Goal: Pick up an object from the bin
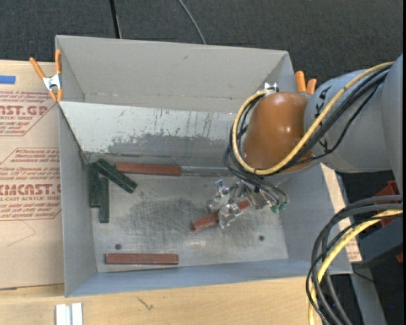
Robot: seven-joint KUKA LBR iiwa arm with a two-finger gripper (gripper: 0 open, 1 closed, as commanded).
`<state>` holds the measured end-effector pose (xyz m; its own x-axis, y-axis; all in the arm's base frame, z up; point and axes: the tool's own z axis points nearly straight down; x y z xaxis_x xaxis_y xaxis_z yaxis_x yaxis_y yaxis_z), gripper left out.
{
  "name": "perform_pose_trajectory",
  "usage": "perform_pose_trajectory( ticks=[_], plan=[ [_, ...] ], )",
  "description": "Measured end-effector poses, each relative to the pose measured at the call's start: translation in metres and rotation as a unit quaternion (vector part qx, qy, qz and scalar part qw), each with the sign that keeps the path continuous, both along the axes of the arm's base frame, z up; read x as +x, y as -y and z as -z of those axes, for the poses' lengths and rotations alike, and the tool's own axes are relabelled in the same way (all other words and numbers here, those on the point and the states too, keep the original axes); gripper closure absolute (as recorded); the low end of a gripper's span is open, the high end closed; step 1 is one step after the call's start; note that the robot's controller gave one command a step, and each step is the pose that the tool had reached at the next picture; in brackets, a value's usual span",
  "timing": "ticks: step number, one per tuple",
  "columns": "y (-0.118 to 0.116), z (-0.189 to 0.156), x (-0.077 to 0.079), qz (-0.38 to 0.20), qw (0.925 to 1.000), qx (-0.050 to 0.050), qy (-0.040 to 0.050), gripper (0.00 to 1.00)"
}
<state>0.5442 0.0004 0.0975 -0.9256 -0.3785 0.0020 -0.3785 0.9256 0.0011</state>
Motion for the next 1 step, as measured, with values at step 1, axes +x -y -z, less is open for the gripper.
perform_pose_trajectory(
  ticks=[1],
  plan=[
    [-0.0005,-0.0180,0.0008,0.000,1.0000,0.000,0.0010,1.00]
  ],
)
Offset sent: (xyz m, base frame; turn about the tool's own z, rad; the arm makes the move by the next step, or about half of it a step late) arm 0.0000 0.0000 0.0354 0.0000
